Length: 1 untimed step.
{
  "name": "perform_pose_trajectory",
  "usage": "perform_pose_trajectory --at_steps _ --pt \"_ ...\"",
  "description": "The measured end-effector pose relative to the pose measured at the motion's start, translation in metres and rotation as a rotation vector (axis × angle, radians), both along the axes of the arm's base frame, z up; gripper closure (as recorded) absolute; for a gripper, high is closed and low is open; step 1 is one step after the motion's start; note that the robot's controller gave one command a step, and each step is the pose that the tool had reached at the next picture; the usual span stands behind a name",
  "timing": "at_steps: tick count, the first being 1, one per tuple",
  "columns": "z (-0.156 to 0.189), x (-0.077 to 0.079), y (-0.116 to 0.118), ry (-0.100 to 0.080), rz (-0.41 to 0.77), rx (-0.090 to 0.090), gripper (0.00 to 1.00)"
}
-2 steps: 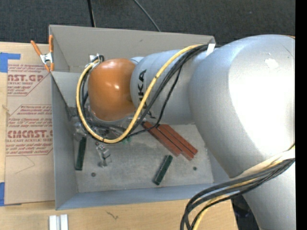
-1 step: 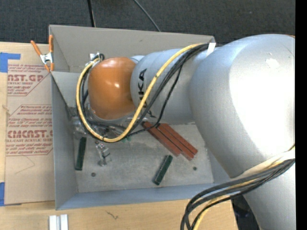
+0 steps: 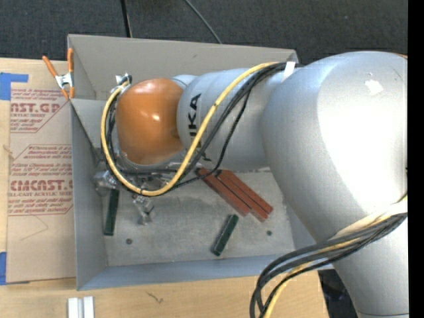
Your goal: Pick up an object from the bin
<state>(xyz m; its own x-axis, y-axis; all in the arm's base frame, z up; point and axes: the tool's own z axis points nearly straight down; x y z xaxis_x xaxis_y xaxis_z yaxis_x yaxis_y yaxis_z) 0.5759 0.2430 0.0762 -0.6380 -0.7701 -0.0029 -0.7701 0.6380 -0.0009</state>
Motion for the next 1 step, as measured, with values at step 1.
perform_pose_trajectory --at_steps 1 --pt "-0.0060 -0.0339 0.0044 0.002 -0.102 0.001 1.00"
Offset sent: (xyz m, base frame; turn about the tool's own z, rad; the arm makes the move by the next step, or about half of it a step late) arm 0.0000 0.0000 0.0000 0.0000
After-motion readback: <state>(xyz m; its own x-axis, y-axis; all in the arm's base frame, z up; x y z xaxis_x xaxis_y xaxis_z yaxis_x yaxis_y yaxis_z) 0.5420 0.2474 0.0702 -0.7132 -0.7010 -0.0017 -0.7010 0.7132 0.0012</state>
